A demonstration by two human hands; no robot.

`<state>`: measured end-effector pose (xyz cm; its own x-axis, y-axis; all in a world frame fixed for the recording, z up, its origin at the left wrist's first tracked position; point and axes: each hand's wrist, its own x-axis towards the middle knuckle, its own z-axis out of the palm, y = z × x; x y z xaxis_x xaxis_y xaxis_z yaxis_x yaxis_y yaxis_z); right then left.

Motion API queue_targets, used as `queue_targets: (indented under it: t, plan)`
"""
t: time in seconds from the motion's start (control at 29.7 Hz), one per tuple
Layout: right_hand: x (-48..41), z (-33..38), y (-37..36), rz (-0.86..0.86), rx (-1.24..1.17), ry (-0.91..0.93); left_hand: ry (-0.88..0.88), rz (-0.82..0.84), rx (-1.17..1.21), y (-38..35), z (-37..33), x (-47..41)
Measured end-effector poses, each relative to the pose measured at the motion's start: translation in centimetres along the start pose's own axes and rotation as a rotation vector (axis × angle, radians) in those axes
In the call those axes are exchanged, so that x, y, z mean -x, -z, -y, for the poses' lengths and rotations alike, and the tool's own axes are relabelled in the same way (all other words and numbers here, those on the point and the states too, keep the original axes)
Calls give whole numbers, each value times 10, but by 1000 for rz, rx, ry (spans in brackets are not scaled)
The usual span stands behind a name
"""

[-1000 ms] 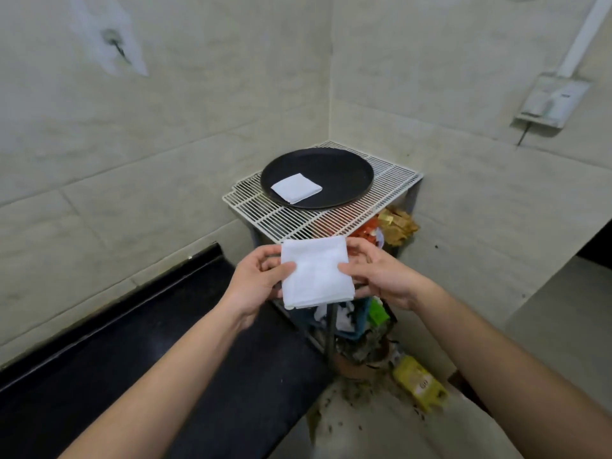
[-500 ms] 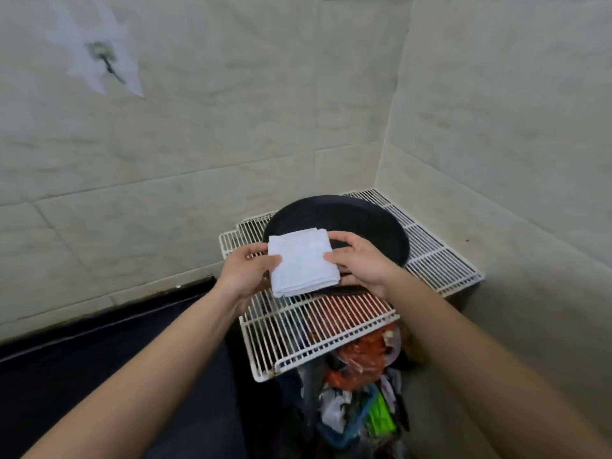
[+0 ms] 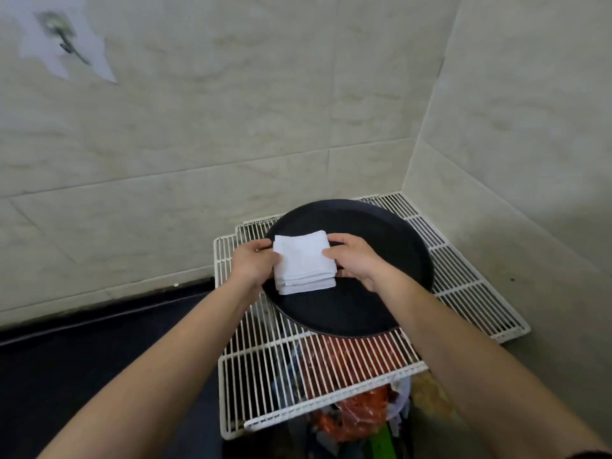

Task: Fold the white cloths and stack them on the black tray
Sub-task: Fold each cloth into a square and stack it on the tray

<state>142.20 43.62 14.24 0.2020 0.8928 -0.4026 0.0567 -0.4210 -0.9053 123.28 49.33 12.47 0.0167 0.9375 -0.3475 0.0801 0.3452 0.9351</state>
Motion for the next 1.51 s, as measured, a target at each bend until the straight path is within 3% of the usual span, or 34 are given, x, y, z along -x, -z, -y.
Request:
queue_targets:
  t: [0.5, 0.71, 0.81, 0.91, 0.98, 1.04, 1.11, 1.28, 1.51]
  plan:
    - [-17, -19, 6, -121, 341, 161, -177, -53, -358, 4, 16, 7]
    - [-14, -31, 3, -129, 469, 176, -311, -22, -661, 4, 22, 11]
    - [-10, -26, 4, -138, 556, 215, -327, -8, -644, 8, 13, 15]
    - [-3, -11, 6, -232, 768, 394, -517, -46, -747, 25, 0, 21]
    - [2, 1, 2, -311, 925, 566, -685, -158, -1031, 46, -8, 26]
    - [5, 16, -9, -396, 1096, 731, -743, -267, -1313, 71, -17, 32]
    - [8, 31, -31, -408, 1186, 847, -735, -366, -1423, 100, -21, 41]
    - [11, 44, -123, -248, 1207, 1003, -613, -573, -1499, 187, -3, 86]
    - [60, 34, -312, 88, 1195, 1223, -220, -865, -1505, 357, 60, 186]
